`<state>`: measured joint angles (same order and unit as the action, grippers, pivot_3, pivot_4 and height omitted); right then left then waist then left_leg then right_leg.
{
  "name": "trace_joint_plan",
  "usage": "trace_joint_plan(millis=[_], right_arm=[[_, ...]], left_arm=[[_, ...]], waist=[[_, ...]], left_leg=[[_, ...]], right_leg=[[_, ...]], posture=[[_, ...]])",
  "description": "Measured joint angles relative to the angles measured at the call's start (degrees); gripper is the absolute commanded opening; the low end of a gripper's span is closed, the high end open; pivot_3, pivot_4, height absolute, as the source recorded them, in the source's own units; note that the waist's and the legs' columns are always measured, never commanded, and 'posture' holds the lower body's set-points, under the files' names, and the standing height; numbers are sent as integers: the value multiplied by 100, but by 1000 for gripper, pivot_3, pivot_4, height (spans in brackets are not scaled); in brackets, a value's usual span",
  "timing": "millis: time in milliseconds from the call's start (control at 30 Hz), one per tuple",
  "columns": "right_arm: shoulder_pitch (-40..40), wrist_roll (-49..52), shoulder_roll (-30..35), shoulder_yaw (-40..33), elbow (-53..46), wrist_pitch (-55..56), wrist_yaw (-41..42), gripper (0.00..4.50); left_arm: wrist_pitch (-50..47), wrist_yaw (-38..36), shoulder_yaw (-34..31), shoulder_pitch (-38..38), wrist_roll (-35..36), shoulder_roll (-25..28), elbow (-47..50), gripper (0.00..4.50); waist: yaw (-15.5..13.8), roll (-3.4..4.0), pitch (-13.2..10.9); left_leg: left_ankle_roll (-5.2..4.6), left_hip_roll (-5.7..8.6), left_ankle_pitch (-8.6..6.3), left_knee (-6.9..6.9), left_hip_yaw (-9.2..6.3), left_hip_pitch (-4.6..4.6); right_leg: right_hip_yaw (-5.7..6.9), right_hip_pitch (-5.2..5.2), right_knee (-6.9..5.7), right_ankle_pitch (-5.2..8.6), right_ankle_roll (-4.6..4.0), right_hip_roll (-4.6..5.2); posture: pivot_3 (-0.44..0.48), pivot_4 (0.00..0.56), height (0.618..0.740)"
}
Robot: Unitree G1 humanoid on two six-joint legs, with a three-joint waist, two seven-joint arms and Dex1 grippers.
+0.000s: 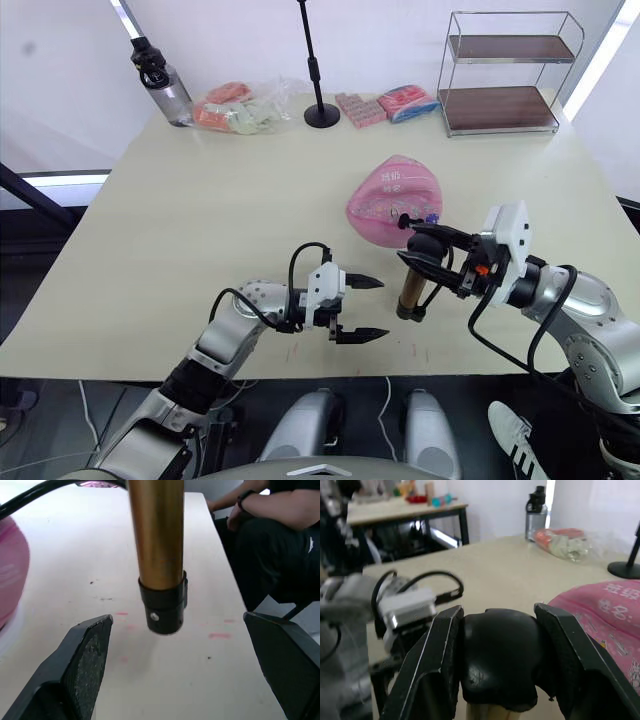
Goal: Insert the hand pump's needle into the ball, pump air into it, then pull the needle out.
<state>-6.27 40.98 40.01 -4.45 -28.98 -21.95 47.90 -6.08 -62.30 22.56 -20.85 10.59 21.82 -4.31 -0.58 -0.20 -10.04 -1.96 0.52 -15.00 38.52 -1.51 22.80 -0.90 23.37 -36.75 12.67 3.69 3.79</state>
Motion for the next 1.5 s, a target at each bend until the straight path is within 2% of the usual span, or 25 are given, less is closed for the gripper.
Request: trace_joint_plan(millis=[200, 433, 767, 867, 900, 1033, 1067, 1500], right_arm=[[96, -440, -85, 161, 140, 357, 283, 1756], [431, -880, -331, 247, 319, 880, 568, 1756], [581, -900, -419, 217, 476, 1236, 805, 1756], [598, -901, -423, 210, 479, 1259, 810, 1756], [598, -901, -428, 210, 481, 1260, 810, 1756], [597, -902, -448, 196, 503, 1291, 793, 1756], [585, -902, -460, 152, 537, 1296, 781, 1756], [600, -816, -454, 97, 554, 1231, 813, 1756]], left_arm=[[71, -34, 18, -162, -124, -140, -376, 4471], [141, 59, 381, -655, -623, -687, -1212, 4471], [271, 250, 647, -848, -1124, -1088, -2072, 4471], [303, 308, 631, -851, -1152, -1244, -2215, 3775], [292, 353, 604, -851, -1150, -1331, -2278, 3407], [340, 512, 566, -847, -1170, -1543, -2460, 1412], [392, 518, 575, -849, -1210, -1553, -2463, 1171], [681, 513, 539, -850, -1282, -1612, -2658, 1169]], waist=[[-5, -3, -2], [-12, -9, -4], [-6, -10, -3], [-10, -12, -2], [-13, -12, -2], [-9, -12, -2], [-9, -12, -2], [-11, -13, -1]], left_leg=[[0, 0, 0, 0, 0, 2], [0, 5, 0, 1, -1, 2], [0, 5, 0, 1, -1, 0], [0, 5, 0, 2, -1, 0], [0, 5, 0, 3, -2, 0], [0, 5, 0, 3, -3, 0], [0, 6, 0, 3, -3, 0], [0, 5, 0, 3, -3, -1]], right_leg=[[-2, 1, 1, 0, 0, 0], [0, 0, 0, -1, 0, 0], [-1, 0, -2, -1, 0, -1], [-1, -1, -2, -1, 0, -1], [-1, -1, -2, -1, 0, -1], [-1, -1, -2, -1, 0, -1], [0, -1, -3, -1, 0, -1], [-1, -2, -4, -1, 0, -1]], posture=[[0, 150, 740], [0, 150, 740], [0, 150, 740], [0, 150, 740], [0, 150, 740], [0, 150, 740], [0, 150, 740], [0, 150, 740]])
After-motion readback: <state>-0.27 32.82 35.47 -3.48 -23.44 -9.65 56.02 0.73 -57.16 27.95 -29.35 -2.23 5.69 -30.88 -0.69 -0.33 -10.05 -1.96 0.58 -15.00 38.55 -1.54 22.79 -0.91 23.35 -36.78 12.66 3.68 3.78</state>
